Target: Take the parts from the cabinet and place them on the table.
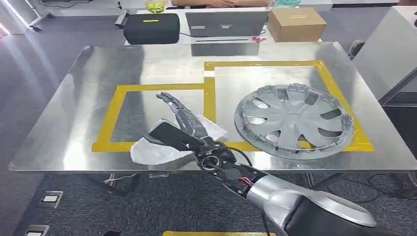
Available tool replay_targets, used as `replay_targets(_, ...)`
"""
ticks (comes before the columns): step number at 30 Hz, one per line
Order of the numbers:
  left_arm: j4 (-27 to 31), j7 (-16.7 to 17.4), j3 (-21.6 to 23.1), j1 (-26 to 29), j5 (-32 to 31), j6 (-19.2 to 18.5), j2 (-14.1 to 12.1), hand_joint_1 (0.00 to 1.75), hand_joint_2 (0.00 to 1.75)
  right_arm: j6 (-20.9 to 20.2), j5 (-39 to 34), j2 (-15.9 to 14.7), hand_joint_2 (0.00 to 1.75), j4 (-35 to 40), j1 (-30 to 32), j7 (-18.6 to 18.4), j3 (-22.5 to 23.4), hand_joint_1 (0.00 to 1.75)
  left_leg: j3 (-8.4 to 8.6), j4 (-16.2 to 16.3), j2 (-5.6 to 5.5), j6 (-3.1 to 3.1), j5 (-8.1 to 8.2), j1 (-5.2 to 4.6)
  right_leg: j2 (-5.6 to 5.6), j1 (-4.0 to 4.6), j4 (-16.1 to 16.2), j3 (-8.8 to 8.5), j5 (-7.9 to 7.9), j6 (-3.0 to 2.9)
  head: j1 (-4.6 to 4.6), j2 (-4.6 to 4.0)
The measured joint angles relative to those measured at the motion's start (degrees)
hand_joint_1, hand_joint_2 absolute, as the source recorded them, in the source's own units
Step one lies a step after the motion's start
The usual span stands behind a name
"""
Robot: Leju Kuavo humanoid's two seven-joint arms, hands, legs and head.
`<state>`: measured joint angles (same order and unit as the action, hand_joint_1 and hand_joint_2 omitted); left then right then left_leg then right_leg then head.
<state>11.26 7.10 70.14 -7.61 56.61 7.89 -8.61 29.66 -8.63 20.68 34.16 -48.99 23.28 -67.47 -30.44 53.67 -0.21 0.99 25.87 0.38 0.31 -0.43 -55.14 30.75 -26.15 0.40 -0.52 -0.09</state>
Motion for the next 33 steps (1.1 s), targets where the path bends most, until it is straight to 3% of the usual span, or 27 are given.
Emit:
replay_targets(13, 0.0, 0.37, 0.0, 0.14, 0.66, -0.02, -0.07, 0.0, 0.0, 0.26, -1.73, 0.02, 1.75, 0.0, -0.01, 0.09, -1.51, 0.0, 0.0, 0.0, 0.0, 0.0, 0.0, 0.0, 0.0, 0.0, 0.0, 0.0, 0.0, 0.0, 0.0, 0.0)
replay_targets(18, 0.0, 0.55, 0.0, 0.27, 1.53, 0.0, -0.04, 0.0, 0.0, -0.35, -5.31, 0.02, 1.75, 0.0, 0.03, 3.39, -1.88, 0.0, 0.0, 0.0, 0.0, 0.0, 0.0, 0.0, 0.0, 0.0, 0.0, 0.01, 0.0, 0.0, -0.02, 0.0)
replay_targets(20, 0.0, 0.55, 0.0, 0.3, 2.12, 0.0, -0.04, 0.0, 0.0, -2.68, -6.77, 0.02, 1.75, 0.0, 0.28, 5.65, -1.42, 0.0, 0.01, 0.0, 0.0, 0.0, 0.0, 0.0, 0.01, 0.0, 0.0, 0.01, 0.0, 0.0, 0.0, 0.0)
replay_targets(23, 0.0, 0.72, 0.0, 0.42, 2.62, 0.0, -0.04, 0.0, 0.0, -9.32, -6.93, -0.2, 1.75, 0.62, 1.64, 9.23, 0.79, 0.0, 0.05, 0.0, 0.02, 0.0, 0.0, 0.0, 0.03, 0.0, 0.02, 0.01, 0.0, 0.0, 0.0, 0.0)
replay_targets(28, 0.0, 0.79, 0.0, 0.75, 2.97, -0.02, -0.07, 0.0, 0.0, -20.44, -2.93, -4.77, 1.75, 12.23, 9.56, 7.63, 7.29, 0.0, 0.07, 0.01, 0.01, 0.01, 0.03, 0.0, 0.02, 0.0, 0.08, -0.04, -0.01, 0.0, 0.0, 0.0)
replay_targets(33, 0.0, 0.57, 0.0, 0.98, 3.15, 0.0, -0.09, 0.0, 0.0, -24.09, -0.3, -10.06, 1.75, 28.4, 18.84, 6.36, 13.62, 0.0, 0.08, 0.01, 0.03, 0.01, 0.09, 0.0, 0.05, 0.0, 0.15, -0.06, -0.01, 0.01, 0.07, 0.0)
